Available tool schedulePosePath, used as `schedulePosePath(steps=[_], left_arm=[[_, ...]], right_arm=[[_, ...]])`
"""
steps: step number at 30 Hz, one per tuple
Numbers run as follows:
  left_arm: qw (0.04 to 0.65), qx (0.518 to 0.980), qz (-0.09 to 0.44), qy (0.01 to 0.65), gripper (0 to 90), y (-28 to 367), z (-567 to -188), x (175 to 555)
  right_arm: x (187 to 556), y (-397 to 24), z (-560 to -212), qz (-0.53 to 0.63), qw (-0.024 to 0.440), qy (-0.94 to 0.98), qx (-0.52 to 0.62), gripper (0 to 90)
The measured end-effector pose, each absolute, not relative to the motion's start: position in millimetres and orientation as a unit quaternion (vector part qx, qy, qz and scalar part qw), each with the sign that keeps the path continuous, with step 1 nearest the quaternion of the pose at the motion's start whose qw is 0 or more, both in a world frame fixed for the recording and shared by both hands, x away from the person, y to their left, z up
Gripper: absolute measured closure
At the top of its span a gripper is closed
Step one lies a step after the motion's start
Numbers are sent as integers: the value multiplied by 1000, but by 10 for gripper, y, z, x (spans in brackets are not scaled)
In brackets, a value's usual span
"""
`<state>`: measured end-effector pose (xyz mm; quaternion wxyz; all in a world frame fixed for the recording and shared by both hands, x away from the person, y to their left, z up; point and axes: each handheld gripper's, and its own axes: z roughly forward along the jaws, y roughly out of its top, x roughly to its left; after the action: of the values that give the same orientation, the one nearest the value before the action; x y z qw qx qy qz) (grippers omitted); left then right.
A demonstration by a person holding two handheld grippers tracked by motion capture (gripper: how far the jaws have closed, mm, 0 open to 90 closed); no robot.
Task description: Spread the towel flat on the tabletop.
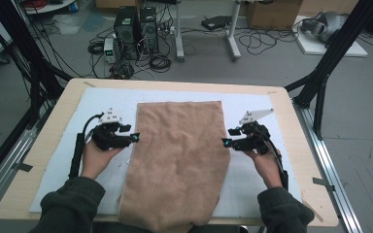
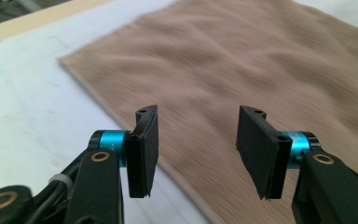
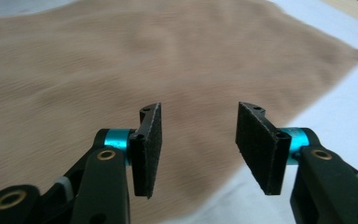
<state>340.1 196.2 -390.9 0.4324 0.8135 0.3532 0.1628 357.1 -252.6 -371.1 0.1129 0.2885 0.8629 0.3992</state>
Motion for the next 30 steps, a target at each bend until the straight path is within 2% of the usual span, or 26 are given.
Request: schedulePosePath(steps=[5,9,13,16,20,24,27,30], left_arm=[[462,816,142,318,445,1954,-3970,2911],[438,839,129,297,469,1907,-4137,2707],[415,858,101,286,573,1819,-4321,2710],[407,863,98,284,641,1769,-4383,2717],[408,862,105,282,707,1745,-4396,2698],[403,862,119,283,811,1723,-4377,2675],[401,860,129,288,840,1713,-4347,2656],[421,848,129,296,846,1747,-4279,2655]], right_arm=[[3120,-2467,-3832,415,102,868,252,484],[2853,-2418,-4015,413,91,876,231,482],[2734,-2330,-4218,385,78,893,218,481],[2705,-2293,-4334,374,72,898,220,495],[2726,-2296,-4415,387,63,892,226,597],[2729,-2281,-4418,388,70,891,225,745],[2731,-2253,-4382,382,73,896,217,827],[2737,-2249,-4309,384,74,896,212,844]])
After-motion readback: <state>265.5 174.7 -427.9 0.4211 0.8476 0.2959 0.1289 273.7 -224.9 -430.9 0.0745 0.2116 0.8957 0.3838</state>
